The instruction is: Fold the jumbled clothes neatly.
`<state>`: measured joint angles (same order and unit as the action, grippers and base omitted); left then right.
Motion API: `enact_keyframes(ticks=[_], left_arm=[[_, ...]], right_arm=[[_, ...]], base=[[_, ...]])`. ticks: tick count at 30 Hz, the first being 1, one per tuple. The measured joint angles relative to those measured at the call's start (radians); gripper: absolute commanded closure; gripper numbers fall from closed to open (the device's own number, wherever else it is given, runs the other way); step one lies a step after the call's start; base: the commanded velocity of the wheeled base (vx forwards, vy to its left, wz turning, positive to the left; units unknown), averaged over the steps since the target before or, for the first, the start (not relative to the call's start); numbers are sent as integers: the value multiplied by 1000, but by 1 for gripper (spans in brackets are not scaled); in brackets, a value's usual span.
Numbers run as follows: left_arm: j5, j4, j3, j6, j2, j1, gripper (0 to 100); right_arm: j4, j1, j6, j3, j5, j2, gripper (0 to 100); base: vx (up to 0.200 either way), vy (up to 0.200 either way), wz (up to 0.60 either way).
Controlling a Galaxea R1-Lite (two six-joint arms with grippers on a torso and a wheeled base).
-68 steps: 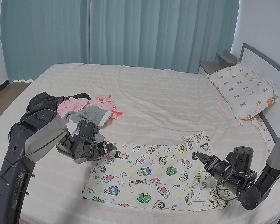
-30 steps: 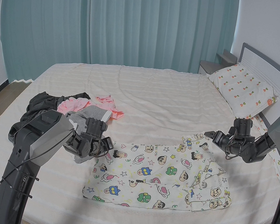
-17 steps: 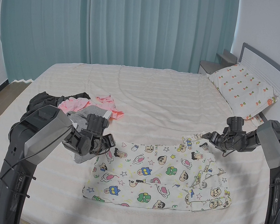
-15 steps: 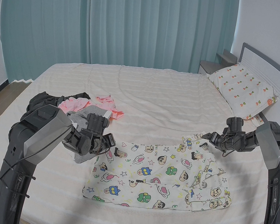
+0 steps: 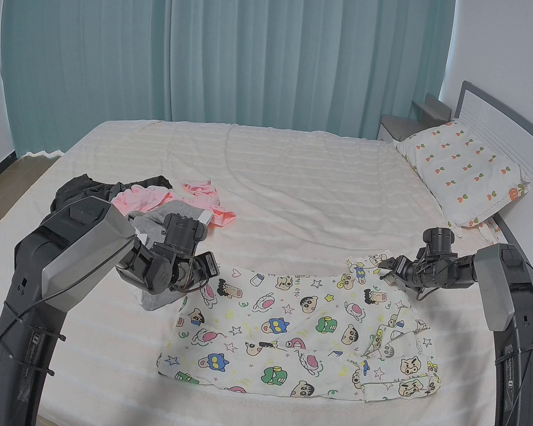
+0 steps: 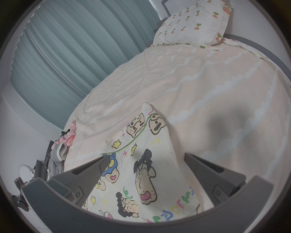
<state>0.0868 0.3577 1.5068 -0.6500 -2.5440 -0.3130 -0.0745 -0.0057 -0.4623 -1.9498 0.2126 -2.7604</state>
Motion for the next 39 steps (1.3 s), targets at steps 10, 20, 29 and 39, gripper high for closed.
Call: enact_keyframes(ticks=[10, 20, 29, 39], left_arm=[[0, -4, -13, 0, 6, 3, 100], [20, 1, -49, 5, 39, 3, 100], [54, 1, -60, 8, 54, 3, 100], [56, 5, -71, 8, 74, 2, 100]], right_arm=[[28, -11, -14, -49, 16, -29, 100], [16, -29, -130, -50, 27, 0, 100], [3, -45, -133, 40, 80, 74, 100], [-67, -61, -42, 207, 133, 166, 100]], base=[[0, 0, 0], [0, 0, 0], [0, 0, 0], [0, 0, 0]])
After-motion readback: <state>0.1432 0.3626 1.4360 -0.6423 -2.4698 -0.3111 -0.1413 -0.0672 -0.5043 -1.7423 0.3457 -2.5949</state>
